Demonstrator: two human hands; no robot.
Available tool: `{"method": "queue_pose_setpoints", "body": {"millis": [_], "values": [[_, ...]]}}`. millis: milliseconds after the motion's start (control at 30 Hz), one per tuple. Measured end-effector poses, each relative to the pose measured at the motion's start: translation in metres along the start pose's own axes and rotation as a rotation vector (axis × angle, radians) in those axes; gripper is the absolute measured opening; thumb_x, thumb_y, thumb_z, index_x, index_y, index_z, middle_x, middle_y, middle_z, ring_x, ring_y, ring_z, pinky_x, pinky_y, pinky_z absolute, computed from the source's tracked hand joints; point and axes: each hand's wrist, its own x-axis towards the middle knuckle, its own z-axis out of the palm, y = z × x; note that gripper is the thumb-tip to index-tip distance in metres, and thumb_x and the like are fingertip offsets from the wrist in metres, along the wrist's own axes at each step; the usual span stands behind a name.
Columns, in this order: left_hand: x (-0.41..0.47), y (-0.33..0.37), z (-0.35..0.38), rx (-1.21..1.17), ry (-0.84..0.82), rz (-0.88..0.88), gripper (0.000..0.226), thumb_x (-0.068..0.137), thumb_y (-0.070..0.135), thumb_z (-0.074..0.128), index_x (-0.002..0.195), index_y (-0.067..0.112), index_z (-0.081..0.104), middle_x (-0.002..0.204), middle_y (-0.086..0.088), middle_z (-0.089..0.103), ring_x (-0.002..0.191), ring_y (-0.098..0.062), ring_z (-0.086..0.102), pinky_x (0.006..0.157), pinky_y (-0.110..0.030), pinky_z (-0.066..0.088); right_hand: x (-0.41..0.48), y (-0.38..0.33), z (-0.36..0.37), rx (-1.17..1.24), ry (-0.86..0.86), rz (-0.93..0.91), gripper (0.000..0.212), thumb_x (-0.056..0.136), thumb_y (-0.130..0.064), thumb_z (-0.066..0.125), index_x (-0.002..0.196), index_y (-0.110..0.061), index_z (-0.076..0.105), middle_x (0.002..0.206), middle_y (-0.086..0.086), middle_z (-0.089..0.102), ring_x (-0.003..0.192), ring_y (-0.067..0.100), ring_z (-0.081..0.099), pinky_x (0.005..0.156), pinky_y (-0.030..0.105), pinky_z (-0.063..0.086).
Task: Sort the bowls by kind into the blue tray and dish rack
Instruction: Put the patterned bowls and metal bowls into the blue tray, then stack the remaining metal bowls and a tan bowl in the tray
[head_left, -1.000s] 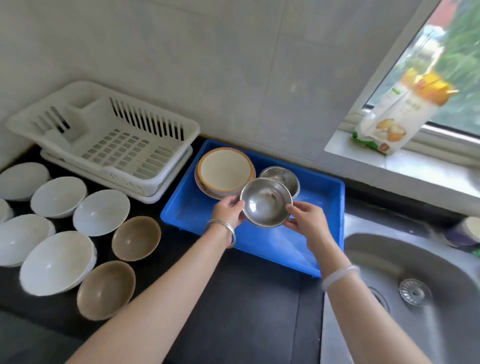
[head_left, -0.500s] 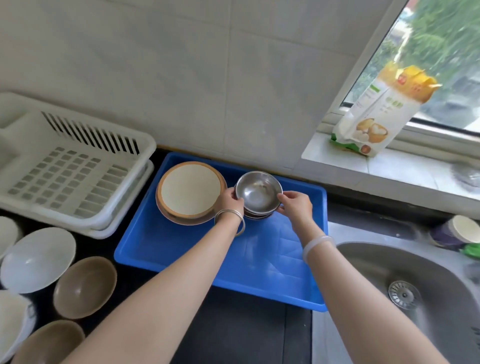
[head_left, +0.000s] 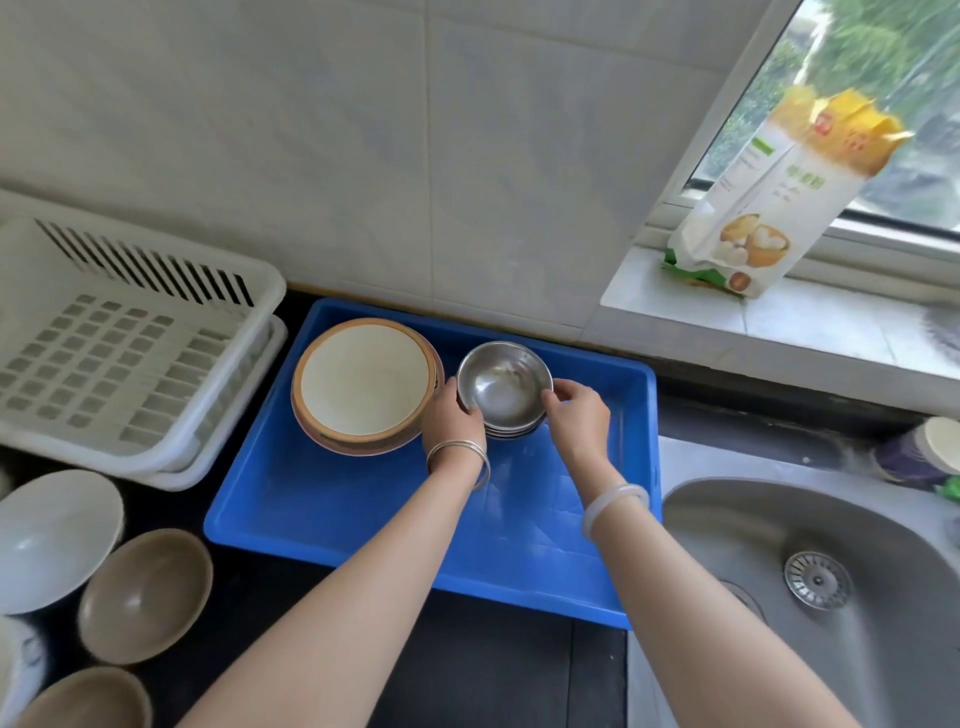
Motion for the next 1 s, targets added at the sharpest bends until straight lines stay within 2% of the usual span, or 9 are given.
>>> {"method": "queue_pose_setpoints", "body": {"millis": [100, 167, 267, 400, 567, 700, 767, 933, 1000], "values": [[-0.003, -0.003, 0.001, -0.047, -0.024, -0.028, 0.036, 0.092, 0.012, 0.048, 0.128, 0.011, 0.050, 0.130, -0.013, 0.056, 0.119, -0.032, 0.052, 0.088, -0.036, 0.045, -0.003, 0.001, 0.002, 0.009, -0.010, 0.006, 0.031, 0.094, -0.023, 0.051, 0.119, -0.011, 0.066, 0.121, 0.007, 0.065, 0.108, 0.023, 0.058, 0.080, 0.028, 0.042], [-0.004, -0.004, 0.001, -0.088, -0.044, -0.045, 0.047, 0.093, 0.015, 0.049, 0.139, 0.013, 0.040, 0.142, -0.009, 0.047, 0.129, -0.030, 0.045, 0.101, -0.036, 0.039, -0.006, 0.003, 0.002, 0.042, -0.025, 0.008, 0.033, 0.096, -0.025, 0.048, 0.122, -0.012, 0.063, 0.123, 0.008, 0.064, 0.114, 0.024, 0.056, 0.084, 0.030, 0.041], [-0.006, -0.006, -0.002, -0.128, -0.067, -0.037, 0.047, 0.093, 0.017, 0.050, 0.138, 0.012, 0.040, 0.140, -0.010, 0.049, 0.127, -0.030, 0.047, 0.101, -0.037, 0.039, -0.012, 0.004, 0.001, 0.085, -0.052, -0.006, 0.034, 0.097, -0.025, 0.045, 0.124, -0.014, 0.062, 0.122, 0.006, 0.066, 0.115, 0.024, 0.056, 0.086, 0.029, 0.040], [-0.012, -0.010, -0.010, -0.221, -0.112, -0.046, 0.041, 0.092, 0.015, 0.049, 0.132, 0.007, 0.046, 0.133, -0.013, 0.055, 0.121, -0.028, 0.053, 0.099, -0.036, 0.042, -0.018, 0.006, -0.007, 0.095, -0.081, 0.013, 0.042, 0.098, -0.028, 0.043, 0.137, -0.013, 0.050, 0.138, 0.005, 0.056, 0.126, 0.024, 0.052, 0.106, 0.036, 0.040], [-0.031, -0.022, -0.031, -0.308, -0.172, -0.074, 0.044, 0.093, 0.016, 0.047, 0.137, 0.010, 0.044, 0.142, -0.005, 0.047, 0.128, -0.019, 0.048, 0.102, -0.029, 0.037, -0.046, 0.005, -0.018, 0.123, -0.088, -0.001, 0.040, 0.098, -0.031, 0.045, 0.136, -0.017, 0.049, 0.125, 0.007, 0.062, 0.108, 0.024, 0.061, 0.093, 0.039, 0.050], [-0.059, -0.047, -0.064, -0.295, -0.102, -0.053, 0.035, 0.093, 0.020, 0.048, 0.127, 0.015, 0.054, 0.132, 0.000, 0.058, 0.116, -0.014, 0.054, 0.090, -0.022, 0.038, -0.089, 0.001, -0.017, 0.140, -0.182, -0.049, 0.026, 0.099, -0.028, 0.042, 0.119, -0.022, 0.057, 0.108, 0.000, 0.065, 0.087, 0.014, 0.065, 0.079, 0.034, 0.051], [-0.077, -0.065, -0.085, -0.281, -0.055, -0.062, 0.031, 0.092, 0.021, 0.050, 0.121, 0.016, 0.059, 0.125, -0.001, 0.062, 0.108, -0.016, 0.058, 0.087, -0.024, 0.041, -0.115, -0.002, -0.010, 0.141, -0.248, -0.065, 0.020, 0.099, -0.027, 0.041, 0.107, -0.025, 0.059, 0.101, -0.002, 0.066, 0.083, 0.013, 0.066, 0.078, 0.037, 0.051], [-0.126, -0.123, -0.138, -0.393, 0.070, -0.171, 0.026, 0.090, 0.014, 0.054, 0.113, 0.012, 0.064, 0.115, -0.008, 0.065, 0.103, -0.022, 0.063, 0.097, -0.040, 0.048, -0.179, -0.007, 0.027, 0.129, -0.424, -0.085, 0.019, 0.096, -0.024, 0.045, 0.092, -0.025, 0.064, 0.084, -0.003, 0.068, 0.068, 0.012, 0.065, 0.074, 0.031, 0.051], [-0.144, -0.148, -0.158, -0.405, 0.138, -0.212, 0.025, 0.089, 0.012, 0.054, 0.112, 0.014, 0.064, 0.112, -0.005, 0.066, 0.100, -0.020, 0.063, 0.096, -0.037, 0.048, -0.203, -0.007, 0.050, 0.069, -0.524, -0.102, 0.019, 0.096, -0.026, 0.045, 0.093, -0.025, 0.064, 0.083, -0.006, 0.068, 0.069, 0.011, 0.065, 0.077, 0.032, 0.051]]}}
